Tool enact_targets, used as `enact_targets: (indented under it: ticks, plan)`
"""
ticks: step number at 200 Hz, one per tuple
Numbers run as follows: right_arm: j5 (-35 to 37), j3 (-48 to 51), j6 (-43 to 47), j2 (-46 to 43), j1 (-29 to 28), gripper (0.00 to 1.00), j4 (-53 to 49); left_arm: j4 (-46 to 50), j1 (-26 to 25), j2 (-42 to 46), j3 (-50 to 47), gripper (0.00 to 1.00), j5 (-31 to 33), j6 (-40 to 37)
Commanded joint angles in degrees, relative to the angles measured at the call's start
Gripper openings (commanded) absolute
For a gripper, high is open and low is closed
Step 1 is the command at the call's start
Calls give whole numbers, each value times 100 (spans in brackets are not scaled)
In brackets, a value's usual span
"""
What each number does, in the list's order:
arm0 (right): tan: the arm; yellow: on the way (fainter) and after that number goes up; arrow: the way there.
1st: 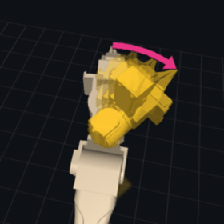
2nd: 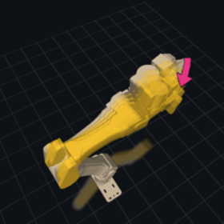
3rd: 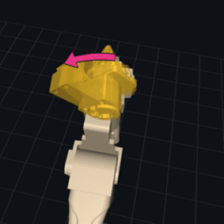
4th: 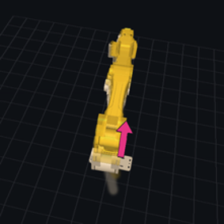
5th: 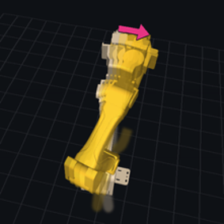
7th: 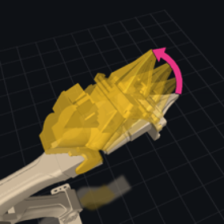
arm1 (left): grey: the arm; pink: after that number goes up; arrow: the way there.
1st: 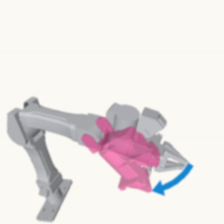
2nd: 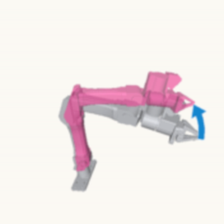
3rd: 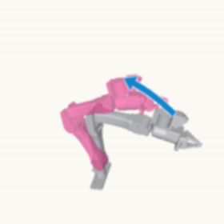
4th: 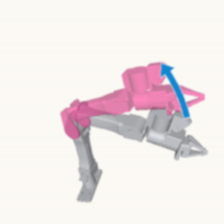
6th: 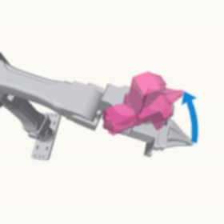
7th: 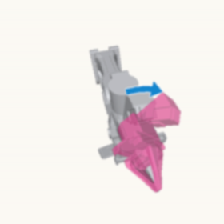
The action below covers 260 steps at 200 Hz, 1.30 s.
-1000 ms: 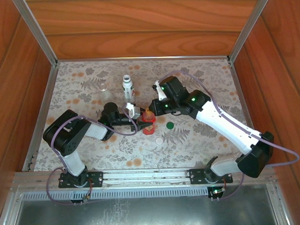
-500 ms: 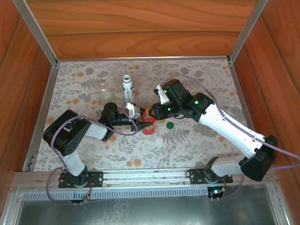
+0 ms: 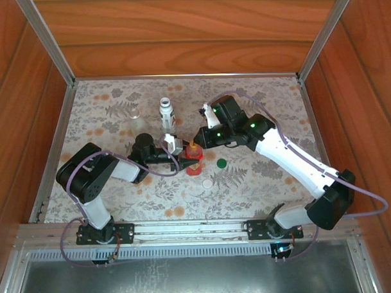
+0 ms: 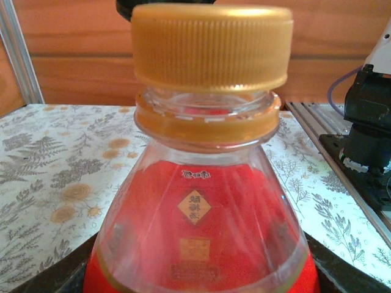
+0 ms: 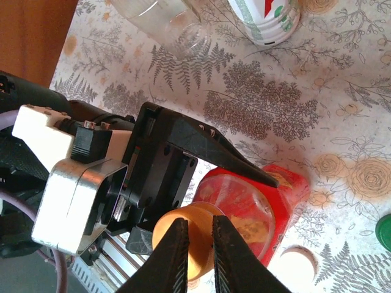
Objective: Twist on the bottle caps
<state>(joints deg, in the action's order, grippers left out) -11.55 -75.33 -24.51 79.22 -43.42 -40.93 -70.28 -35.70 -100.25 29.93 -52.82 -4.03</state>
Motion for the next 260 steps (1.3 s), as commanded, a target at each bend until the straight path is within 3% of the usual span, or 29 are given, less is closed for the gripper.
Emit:
enact_targets:
  ticks: [1, 42, 58, 85, 106, 131, 164, 188, 215, 260]
  plan:
    - [-383, 284, 32, -168, 15, 12, -112, 219, -61, -127, -38, 59, -103, 62]
    - [-929, 593, -27, -517, 17, 4, -79, 217, -60, -118, -31, 59, -99, 35]
    - [-735, 587, -82, -665, 18, 4, -3, 223, -62, -135, -31, 59, -122, 8]
    - [-293, 401, -8, -625, 101, 13, 72, 217, -60, -144, -46, 59, -141, -9]
    - [-349, 250, -19, -379, 214, 22, 214, 218, -68, -138, -64, 59, -152, -14]
    - [-553, 5, 111, -39, 259, 25, 182, 225, -61, -101, -93, 59, -149, -18]
    - [-821, 51, 130, 56, 263, 22, 92, 225, -65, -92, -102, 59, -170, -20]
    - [-995, 409, 49, -246, 263, 14, 50, 226, -66, -83, -102, 59, -153, -39]
    - [-1546, 917, -25, -626, 261, 14, 140, 234, -60, -91, -77, 59, -172, -36]
    - [-1213, 1041, -45, -958, 262, 12, 226, 248, -61, -100, -67, 59, -194, -16]
